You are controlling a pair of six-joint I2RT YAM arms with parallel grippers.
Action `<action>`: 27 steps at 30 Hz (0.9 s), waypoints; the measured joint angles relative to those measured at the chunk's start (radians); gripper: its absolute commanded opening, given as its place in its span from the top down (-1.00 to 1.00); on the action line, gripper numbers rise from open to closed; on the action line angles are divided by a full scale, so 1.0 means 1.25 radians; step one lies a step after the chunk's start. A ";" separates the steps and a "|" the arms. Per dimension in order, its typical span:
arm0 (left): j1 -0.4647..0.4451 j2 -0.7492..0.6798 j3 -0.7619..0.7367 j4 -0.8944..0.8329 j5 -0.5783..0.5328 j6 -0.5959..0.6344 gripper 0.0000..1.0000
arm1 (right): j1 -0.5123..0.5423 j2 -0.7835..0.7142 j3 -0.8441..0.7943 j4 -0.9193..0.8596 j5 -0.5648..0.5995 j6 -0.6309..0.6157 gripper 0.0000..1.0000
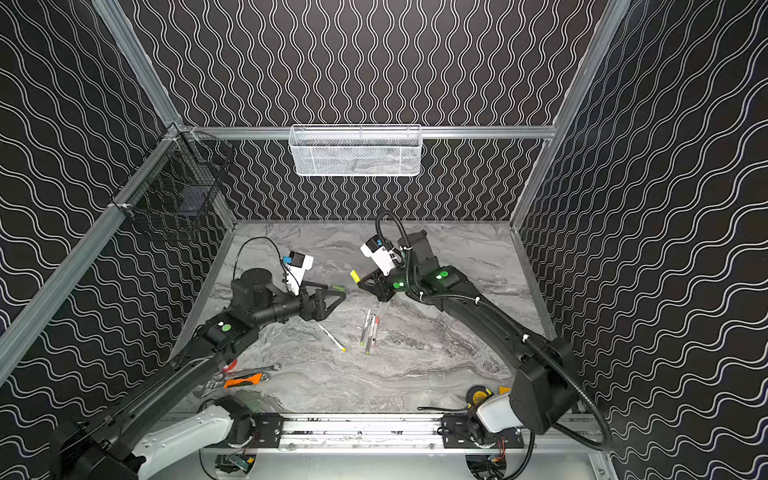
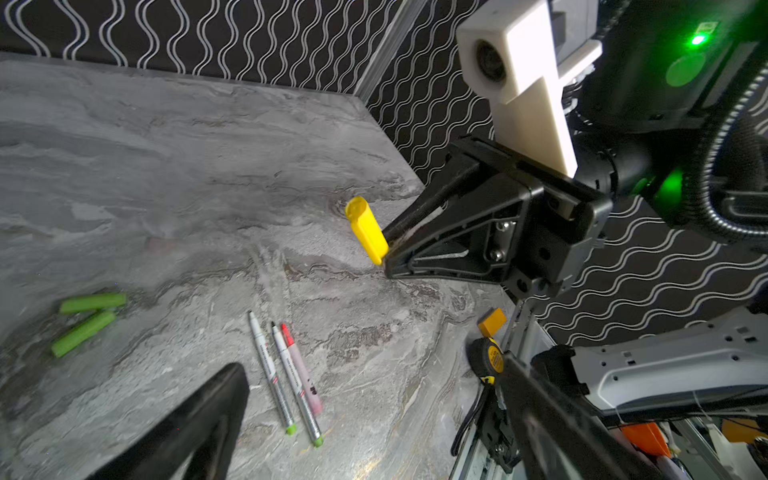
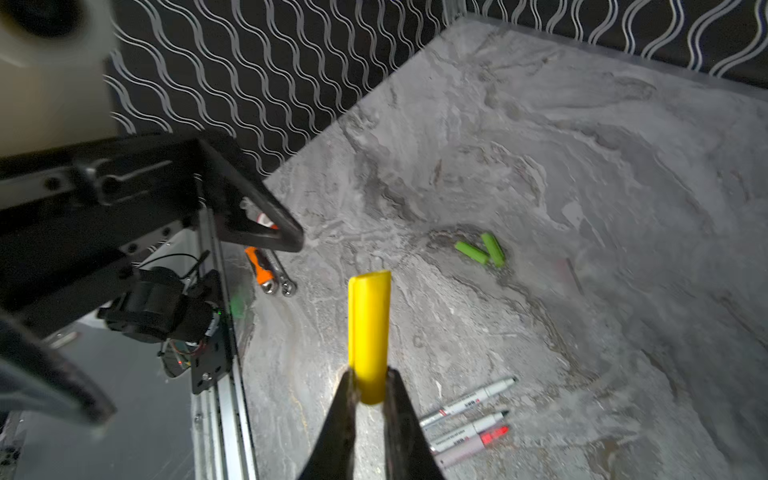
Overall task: Insert the pens into the pen caps
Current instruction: 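Lift the yellow cap toward the left gripper while the left arm reaches in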
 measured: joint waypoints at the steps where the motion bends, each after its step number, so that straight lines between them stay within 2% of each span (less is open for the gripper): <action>1: 0.000 0.001 0.001 0.009 0.009 0.000 -0.96 | 0.000 -0.010 -0.004 0.005 -0.015 0.013 0.71; 13: 0.000 0.009 -0.006 0.125 0.090 -0.029 -0.92 | 0.006 -0.076 -0.046 0.076 -0.119 0.059 0.70; 27: -0.001 -0.004 -0.028 0.214 0.132 -0.051 -0.88 | 0.027 -0.082 -0.053 0.133 -0.159 0.101 0.70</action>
